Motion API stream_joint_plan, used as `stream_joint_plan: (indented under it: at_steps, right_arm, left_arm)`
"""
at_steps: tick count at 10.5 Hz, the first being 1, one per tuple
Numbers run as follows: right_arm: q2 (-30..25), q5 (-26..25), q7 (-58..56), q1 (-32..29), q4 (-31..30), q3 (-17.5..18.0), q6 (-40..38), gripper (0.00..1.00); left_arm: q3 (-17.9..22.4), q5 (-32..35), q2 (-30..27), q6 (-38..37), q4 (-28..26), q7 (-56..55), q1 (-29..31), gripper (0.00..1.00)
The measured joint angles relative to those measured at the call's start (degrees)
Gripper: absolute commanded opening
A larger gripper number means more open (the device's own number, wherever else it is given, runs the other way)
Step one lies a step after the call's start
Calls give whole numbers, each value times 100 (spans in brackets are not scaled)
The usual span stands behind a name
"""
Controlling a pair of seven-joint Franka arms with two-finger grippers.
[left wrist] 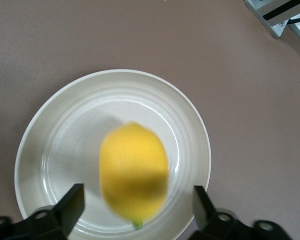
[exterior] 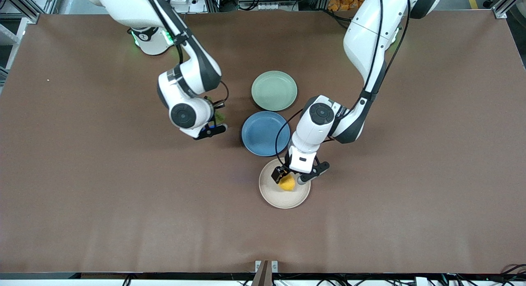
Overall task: Place lemon and lettuce in plates
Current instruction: 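Carry the lemon to the cream plate while the right gripper lifts lettuce, then release the lemon on the cream plate while the right gripper carries lettuce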
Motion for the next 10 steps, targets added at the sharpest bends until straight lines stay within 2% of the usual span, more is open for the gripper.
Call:
stream_joint_plan:
  at_steps: [5, 10]
  right_arm:
    - [2, 525, 1083, 1005, 255, 11, 18, 0]
    - [177, 1102, 1861, 1649, 383, 9, 610, 0]
  left_arm:
    - [66, 258, -10, -75, 75, 13, 45, 100]
    - [92, 447, -426, -1367, 138, 591, 511, 100]
